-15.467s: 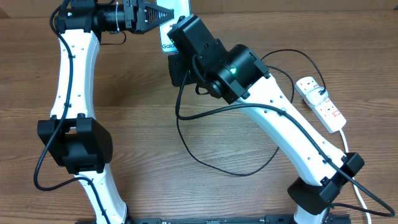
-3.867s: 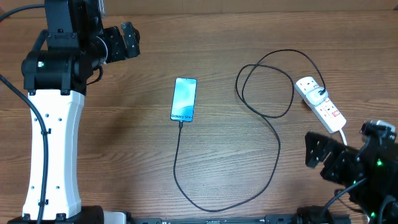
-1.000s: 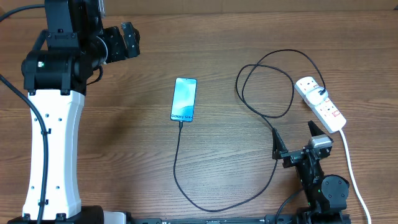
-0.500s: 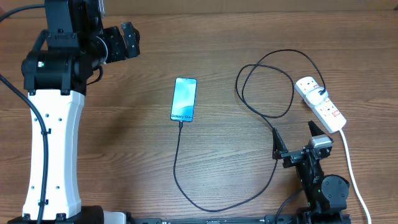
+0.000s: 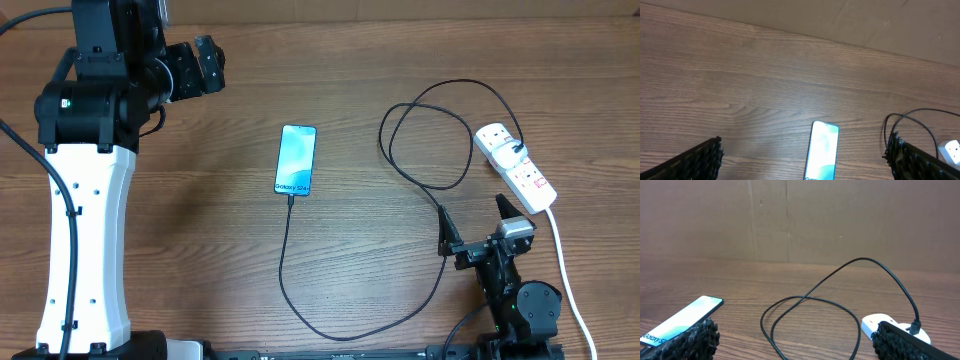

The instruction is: Plug charger to phone and switch on socket

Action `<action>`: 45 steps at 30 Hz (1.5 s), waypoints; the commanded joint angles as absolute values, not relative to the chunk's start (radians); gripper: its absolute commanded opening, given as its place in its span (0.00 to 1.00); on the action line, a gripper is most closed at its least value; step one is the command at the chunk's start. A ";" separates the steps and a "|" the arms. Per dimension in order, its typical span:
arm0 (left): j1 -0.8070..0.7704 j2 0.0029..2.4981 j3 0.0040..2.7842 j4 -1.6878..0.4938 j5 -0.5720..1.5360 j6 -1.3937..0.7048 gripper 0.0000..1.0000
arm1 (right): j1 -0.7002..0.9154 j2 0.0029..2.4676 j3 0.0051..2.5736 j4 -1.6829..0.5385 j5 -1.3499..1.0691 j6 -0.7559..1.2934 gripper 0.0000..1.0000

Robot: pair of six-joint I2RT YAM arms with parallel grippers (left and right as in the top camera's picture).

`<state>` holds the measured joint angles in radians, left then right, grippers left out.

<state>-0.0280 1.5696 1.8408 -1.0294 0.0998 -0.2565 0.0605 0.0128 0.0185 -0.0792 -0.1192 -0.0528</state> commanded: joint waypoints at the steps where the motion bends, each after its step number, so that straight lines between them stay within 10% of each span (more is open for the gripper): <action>1: -0.028 1.577 1.841 -1.029 0.094 -0.266 1.00 | 0.060 0.003 0.008 -0.076 -0.114 -0.054 1.00; 27: -0.024 1.535 1.839 -1.114 -0.125 -0.212 1.00 | 0.060 0.003 0.008 -0.076 -0.114 -0.054 1.00; 45: -0.016 0.871 1.171 -0.995 -0.213 -0.179 1.00 | 0.060 0.003 0.008 -0.076 -0.114 -0.054 1.00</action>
